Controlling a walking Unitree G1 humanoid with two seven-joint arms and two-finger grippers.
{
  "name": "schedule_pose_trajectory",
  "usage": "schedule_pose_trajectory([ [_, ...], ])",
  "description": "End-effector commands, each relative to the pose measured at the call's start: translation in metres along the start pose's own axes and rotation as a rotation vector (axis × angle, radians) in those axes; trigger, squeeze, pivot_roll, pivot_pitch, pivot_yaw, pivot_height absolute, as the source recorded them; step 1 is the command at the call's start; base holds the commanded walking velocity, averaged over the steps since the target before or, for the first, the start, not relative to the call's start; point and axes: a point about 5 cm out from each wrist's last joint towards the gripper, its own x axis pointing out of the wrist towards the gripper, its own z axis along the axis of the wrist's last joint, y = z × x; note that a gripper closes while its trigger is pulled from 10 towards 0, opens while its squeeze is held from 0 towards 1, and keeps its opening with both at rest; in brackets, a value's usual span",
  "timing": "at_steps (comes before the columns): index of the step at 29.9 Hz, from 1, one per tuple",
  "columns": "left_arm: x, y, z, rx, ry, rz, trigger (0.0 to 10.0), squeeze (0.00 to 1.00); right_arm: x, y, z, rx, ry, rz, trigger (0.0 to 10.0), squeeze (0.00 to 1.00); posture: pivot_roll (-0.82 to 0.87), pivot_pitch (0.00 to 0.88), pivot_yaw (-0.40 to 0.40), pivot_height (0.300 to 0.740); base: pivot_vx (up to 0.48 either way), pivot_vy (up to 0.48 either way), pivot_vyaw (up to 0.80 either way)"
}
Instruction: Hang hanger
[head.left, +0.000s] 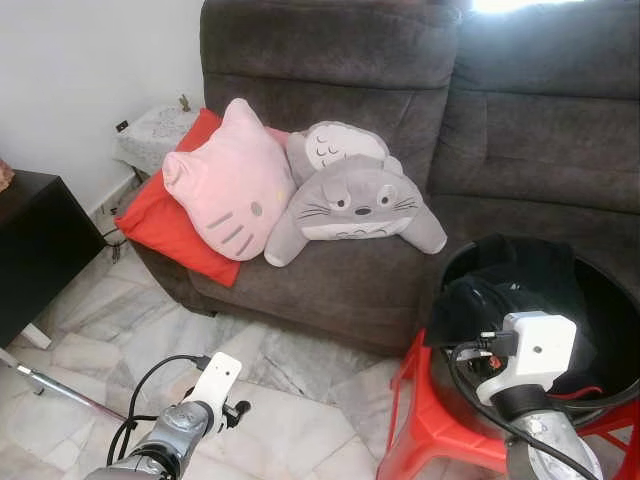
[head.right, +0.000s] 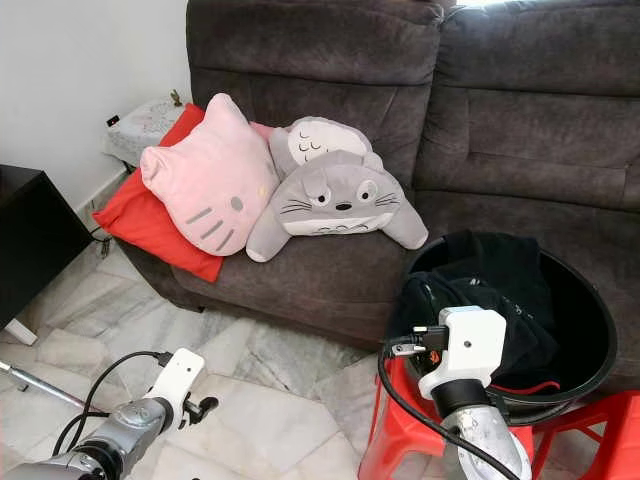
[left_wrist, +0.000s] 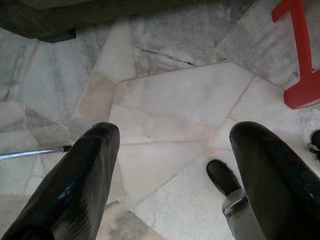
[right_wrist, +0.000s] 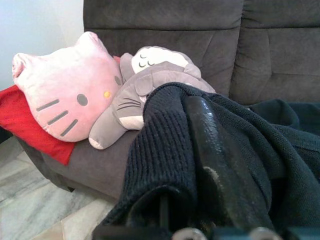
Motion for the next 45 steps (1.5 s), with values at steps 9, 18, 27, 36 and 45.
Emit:
schedule_pose_trajectory([
  [9,-0.0011,0.0031,-0.0022,-0.007,0.002,0.004,10.0,0.00,0.0037,0.0004,-0.0024,-0.040,0.004,0.012,10.0,0.00,-0.22,0.000,0.092,0.740,0.000,0.000,0.00],
  [18,-0.0011,0.0025,-0.0026,-0.005,0.003,0.000,10.0,0.00,0.0049,-0.0028,-0.0035,-0.045,0.008,-0.007,10.0,0.00,-0.22,0.000,0.091,0.740,0.000,0.000,0.00],
  [27,-0.0012,0.0021,-0.0032,-0.002,0.005,-0.004,10.0,0.00,0.0058,-0.0019,-0.0044,-0.058,0.009,-0.008,10.0,0.00,-0.23,0.000,0.097,0.740,-0.243,0.000,0.00],
  [36,-0.0014,0.0018,-0.0045,-0.001,0.008,-0.006,10.0,0.00,0.0074,-0.0005,-0.0057,-0.073,0.010,-0.012,10.0,0.00,-0.24,0.000,0.099,0.740,-0.251,0.000,0.00],
  [45,-0.0015,0.0014,-0.0053,0.002,0.011,-0.008,10.0,0.00,0.0092,-0.0014,-0.0051,-0.094,0.007,-0.012,10.0,0.00,-0.24,0.000,0.099,0.740,-0.264,0.000,0.00],
])
